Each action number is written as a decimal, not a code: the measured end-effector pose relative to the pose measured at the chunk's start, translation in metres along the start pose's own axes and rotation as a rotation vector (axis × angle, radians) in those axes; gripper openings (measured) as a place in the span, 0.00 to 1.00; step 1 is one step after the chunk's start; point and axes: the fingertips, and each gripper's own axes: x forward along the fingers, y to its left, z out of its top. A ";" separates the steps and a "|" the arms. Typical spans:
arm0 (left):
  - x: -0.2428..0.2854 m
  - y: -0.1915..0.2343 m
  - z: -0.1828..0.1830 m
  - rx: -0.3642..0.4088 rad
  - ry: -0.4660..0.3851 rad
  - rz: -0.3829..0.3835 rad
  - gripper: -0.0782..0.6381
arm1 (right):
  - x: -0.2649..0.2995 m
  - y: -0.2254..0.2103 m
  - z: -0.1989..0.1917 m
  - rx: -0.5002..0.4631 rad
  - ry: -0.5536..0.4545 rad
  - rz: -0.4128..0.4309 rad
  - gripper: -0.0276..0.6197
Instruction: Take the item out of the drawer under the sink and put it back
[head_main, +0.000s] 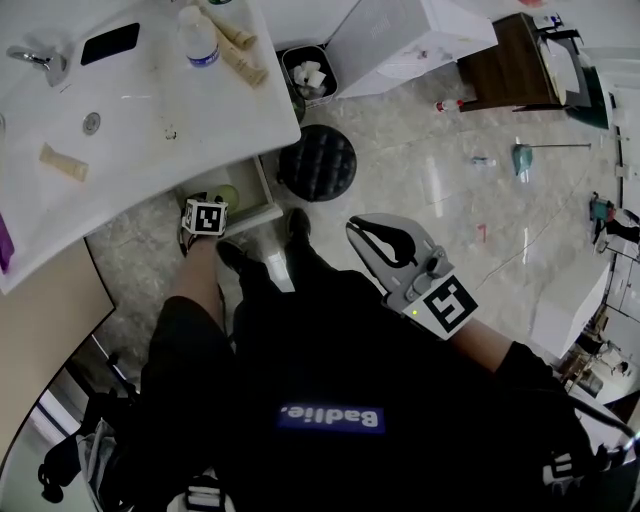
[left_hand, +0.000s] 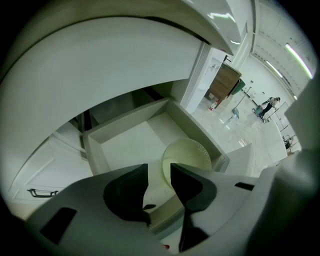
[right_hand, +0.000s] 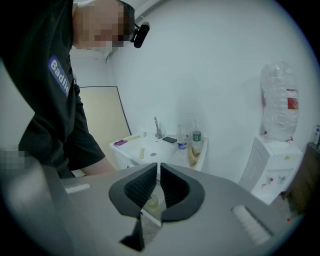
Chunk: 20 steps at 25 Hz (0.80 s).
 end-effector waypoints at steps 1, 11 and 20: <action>0.004 0.001 -0.003 -0.008 0.008 -0.002 0.28 | 0.000 -0.001 -0.002 0.003 0.005 0.003 0.04; 0.020 0.005 -0.008 -0.029 0.048 -0.001 0.15 | 0.003 -0.015 -0.014 0.028 0.043 0.013 0.03; -0.015 0.008 -0.003 -0.063 0.007 0.020 0.14 | 0.002 -0.012 0.002 0.026 -0.021 0.034 0.03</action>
